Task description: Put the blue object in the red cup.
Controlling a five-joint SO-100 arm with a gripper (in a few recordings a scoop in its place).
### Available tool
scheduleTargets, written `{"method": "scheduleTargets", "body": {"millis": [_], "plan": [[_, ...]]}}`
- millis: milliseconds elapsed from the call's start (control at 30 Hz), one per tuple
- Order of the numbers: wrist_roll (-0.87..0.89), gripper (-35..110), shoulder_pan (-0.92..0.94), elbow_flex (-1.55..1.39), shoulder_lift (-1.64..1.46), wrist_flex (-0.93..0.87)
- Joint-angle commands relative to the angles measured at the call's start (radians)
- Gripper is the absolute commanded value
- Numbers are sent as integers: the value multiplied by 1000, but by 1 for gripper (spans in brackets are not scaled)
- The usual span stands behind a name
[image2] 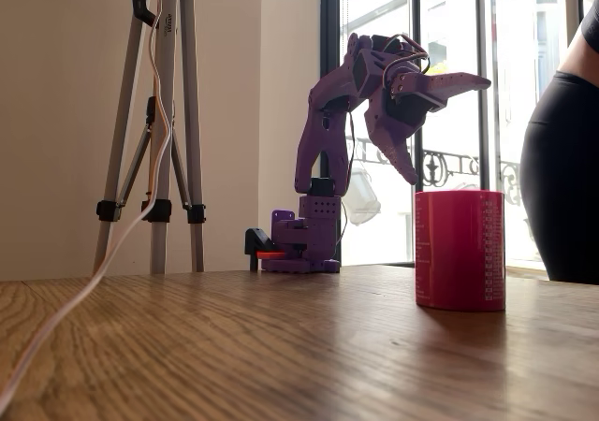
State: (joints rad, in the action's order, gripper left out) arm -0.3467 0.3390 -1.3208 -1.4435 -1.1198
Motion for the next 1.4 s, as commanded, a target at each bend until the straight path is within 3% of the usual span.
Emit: {"method": "scheduleTargets", "body": {"millis": [0, 433, 667, 900, 1167, 1267, 1367], "plan": [[15, 1, 21, 25, -78, 31], [-49, 1, 5, -87, -150, 187], [118, 1, -40, -155, -442, 282], [186, 1, -89, -451, -1069, 179], [176, 1, -354, -592, -1555, -213], [210, 1, -509, -607, -1620, -242], [210, 1, -543, -744, -1669, -166]]}}
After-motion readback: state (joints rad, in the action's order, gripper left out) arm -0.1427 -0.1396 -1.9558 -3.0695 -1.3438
